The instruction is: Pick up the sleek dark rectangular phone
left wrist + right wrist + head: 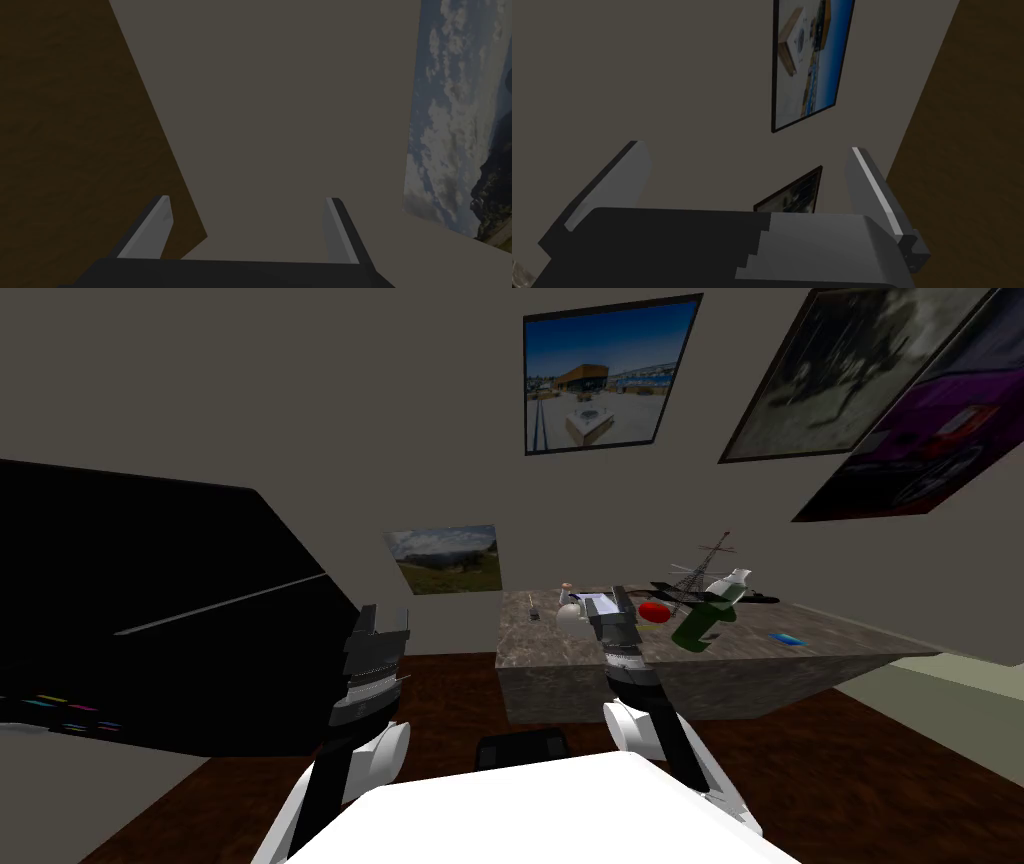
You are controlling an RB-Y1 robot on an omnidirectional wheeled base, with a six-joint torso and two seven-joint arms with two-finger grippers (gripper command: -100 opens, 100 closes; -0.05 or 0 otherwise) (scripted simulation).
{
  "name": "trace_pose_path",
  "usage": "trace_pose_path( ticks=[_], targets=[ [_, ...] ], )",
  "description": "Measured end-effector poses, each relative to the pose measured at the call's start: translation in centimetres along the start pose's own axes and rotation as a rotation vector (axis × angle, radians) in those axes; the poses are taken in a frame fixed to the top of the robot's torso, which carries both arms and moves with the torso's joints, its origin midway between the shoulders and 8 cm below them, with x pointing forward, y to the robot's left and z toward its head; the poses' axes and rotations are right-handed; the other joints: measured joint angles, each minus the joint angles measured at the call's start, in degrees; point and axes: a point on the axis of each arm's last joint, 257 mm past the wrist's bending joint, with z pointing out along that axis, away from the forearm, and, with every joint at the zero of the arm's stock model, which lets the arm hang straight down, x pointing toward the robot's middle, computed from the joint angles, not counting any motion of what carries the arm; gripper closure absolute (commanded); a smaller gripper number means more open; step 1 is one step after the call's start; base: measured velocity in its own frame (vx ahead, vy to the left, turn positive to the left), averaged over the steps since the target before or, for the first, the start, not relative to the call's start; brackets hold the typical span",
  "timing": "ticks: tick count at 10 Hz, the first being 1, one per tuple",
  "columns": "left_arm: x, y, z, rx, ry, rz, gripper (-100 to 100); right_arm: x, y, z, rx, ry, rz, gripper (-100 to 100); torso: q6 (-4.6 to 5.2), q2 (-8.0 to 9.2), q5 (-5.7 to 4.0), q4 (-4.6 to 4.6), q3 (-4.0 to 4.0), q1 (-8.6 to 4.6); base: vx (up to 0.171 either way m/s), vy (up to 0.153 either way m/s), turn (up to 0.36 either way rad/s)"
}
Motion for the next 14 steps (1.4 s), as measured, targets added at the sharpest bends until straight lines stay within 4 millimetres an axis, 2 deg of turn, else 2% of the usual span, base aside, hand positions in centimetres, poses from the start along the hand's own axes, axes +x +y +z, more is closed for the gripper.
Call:
trace_pose_path(
  ticks=[3,14],
  targets=[
    [0.0,0.0,0.0,0.000,0.000,0.000,0,0.5,-0.4,-0.7,0.020,0.062,-0.007,-100,-0.02,0.36,0.08,0.08,0.21,0.38,-0.089,0.088,0.123],
    [0.0,0.0,0.0,0.000,0.000,0.000,0,2.0,-2.4,-3.7,0.126,0.271,0.002,-100,0.02,0.33,0.06,0.08,0.19,0.24,-0.081,0.078,0.130]
  ],
)
